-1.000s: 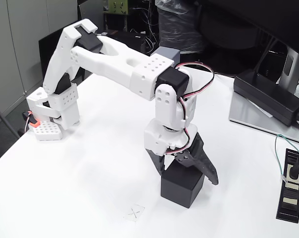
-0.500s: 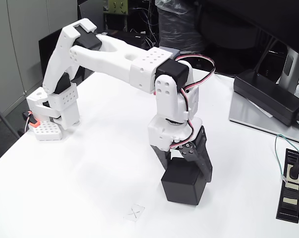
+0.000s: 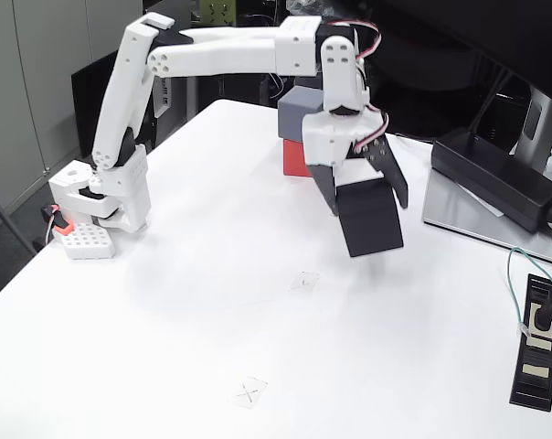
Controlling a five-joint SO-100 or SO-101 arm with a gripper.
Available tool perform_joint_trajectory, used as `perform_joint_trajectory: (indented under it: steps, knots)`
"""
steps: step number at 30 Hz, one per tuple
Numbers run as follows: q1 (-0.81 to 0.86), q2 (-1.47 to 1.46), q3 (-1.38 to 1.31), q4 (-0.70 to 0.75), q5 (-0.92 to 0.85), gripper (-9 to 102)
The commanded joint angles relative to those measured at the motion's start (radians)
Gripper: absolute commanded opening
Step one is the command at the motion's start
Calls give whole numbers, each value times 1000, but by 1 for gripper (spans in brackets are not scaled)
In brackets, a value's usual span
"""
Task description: Stack the three blocks in an ordered color.
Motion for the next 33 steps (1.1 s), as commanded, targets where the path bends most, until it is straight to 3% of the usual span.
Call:
perform_joint_trajectory:
  steps: [1,13,23,33]
  knots:
    - [-83,141,-17,40,-2,-1]
    - [-328,499,0,92,-3,0]
    - [-623,589,160,92,9,-1]
    - [-660,584,215,92,9,-1]
